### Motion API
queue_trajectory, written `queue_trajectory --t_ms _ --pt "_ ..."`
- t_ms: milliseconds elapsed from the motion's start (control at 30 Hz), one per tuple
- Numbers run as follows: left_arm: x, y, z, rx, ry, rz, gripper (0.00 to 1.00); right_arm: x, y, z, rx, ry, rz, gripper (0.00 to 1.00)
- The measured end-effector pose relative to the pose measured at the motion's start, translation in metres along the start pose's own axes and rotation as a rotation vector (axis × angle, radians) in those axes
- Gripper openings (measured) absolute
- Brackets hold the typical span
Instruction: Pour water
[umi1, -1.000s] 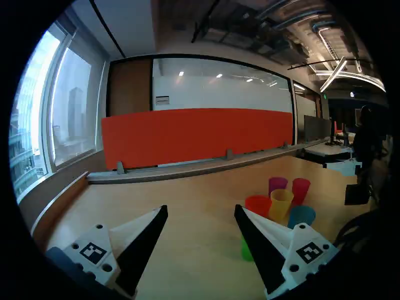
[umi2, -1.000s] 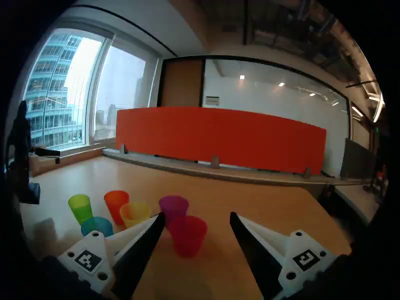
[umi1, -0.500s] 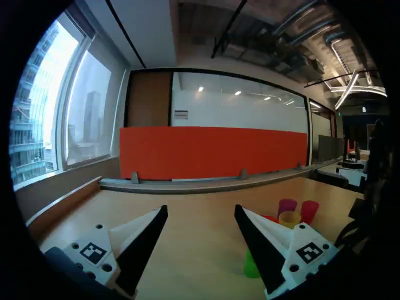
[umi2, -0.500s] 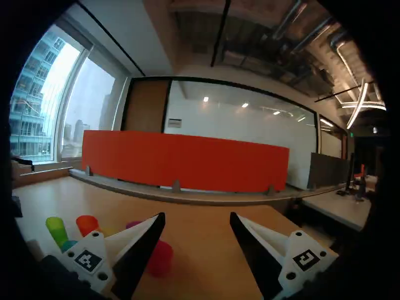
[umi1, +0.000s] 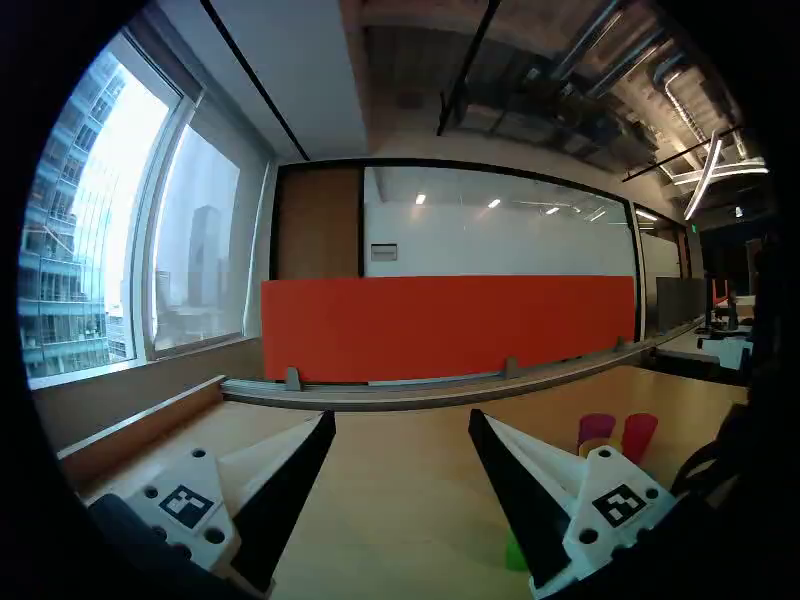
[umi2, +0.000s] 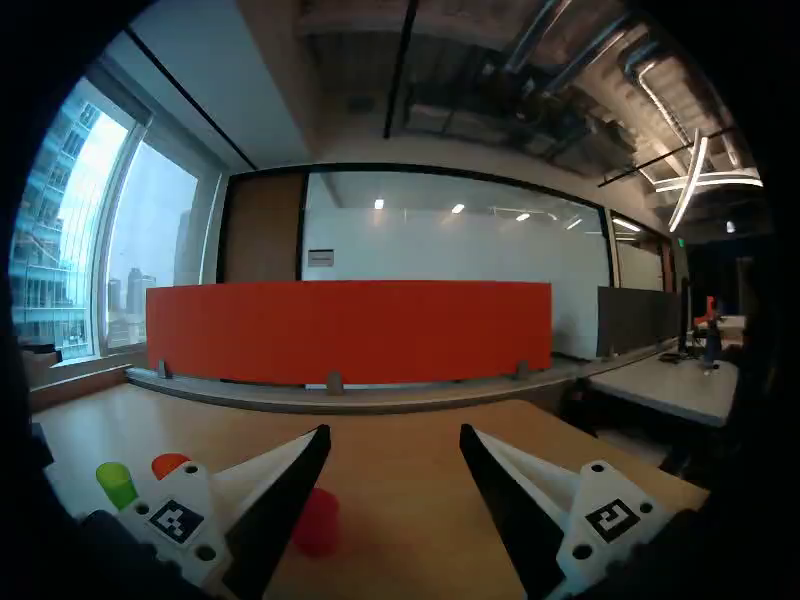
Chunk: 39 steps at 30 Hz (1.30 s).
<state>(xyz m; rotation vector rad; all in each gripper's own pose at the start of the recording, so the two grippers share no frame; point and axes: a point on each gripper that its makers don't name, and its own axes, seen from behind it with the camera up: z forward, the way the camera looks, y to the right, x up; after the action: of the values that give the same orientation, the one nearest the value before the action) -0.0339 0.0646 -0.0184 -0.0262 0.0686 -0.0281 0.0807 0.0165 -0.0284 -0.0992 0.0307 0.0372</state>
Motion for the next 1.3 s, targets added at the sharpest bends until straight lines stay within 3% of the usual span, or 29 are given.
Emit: queue_trajectory --t_ms 200,400,700,1300 --pt "-0.001 -0.002 0.0 0.032 0.025 0.036 0.99 0.004 0.004 -0.003 -0.012 0.004 0.01 1.0" --pt "-0.004 0.001 0.001 0.032 0.045 0.039 0.99 0.006 0.003 -0.007 -0.023 0.013 -0.008 1.0" --pt "-0.029 0.002 0.001 0.024 0.04 0.042 0.99 0.009 0.0 -0.013 -0.034 0.028 -0.039 1.0" --pt "-0.069 -0.022 -0.003 0.058 0.024 0.004 0.99 0.004 -0.007 -0.014 -0.036 0.021 -0.027 1.0"
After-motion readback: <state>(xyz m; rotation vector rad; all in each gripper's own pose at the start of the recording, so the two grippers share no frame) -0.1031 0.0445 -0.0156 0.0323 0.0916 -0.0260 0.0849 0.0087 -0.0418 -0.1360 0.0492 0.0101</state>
